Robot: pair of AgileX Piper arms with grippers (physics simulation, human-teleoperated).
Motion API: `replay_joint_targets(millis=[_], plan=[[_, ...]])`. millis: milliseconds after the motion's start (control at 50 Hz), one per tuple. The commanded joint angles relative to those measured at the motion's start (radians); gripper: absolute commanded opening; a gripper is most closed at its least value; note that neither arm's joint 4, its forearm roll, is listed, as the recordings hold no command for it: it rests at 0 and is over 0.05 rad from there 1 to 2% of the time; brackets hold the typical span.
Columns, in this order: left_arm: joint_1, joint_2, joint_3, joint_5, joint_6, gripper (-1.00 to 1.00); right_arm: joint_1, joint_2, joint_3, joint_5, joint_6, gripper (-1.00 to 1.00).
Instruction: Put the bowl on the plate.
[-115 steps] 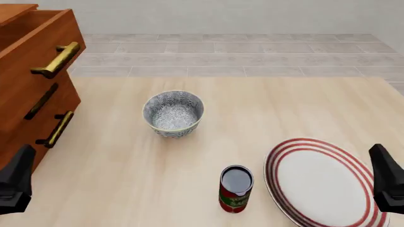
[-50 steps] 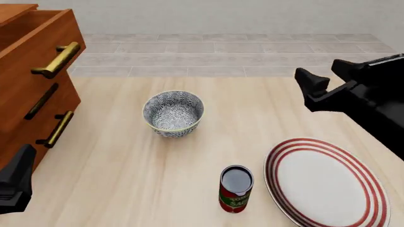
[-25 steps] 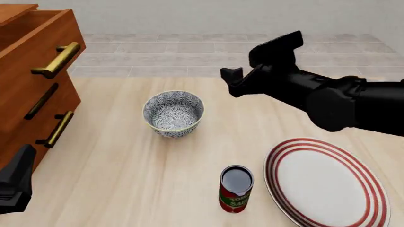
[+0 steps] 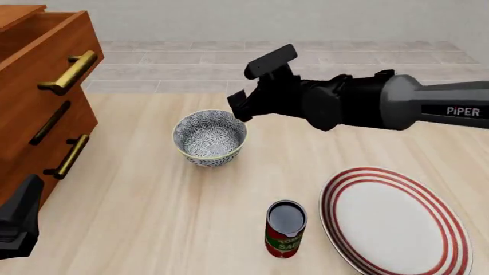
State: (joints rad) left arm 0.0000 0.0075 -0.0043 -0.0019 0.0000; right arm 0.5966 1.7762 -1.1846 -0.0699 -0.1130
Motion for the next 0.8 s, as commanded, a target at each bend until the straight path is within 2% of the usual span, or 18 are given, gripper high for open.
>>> replay_joint_targets(millis=[20,120,800], plan=[[0.0,0.0,0.0,0.0,0.0,1.0,-0.021,0.097,-0.077,0.062,-0.019,1.0],[0.0,0.0,0.0,0.0,0.0,1.0,-0.043,0.127,-0.088,0.073,-0.033,1.0],[0.0,0.0,0.0,0.0,0.0,1.0,-0.065,0.253,-0.149,0.088,-0.014,1.0]])
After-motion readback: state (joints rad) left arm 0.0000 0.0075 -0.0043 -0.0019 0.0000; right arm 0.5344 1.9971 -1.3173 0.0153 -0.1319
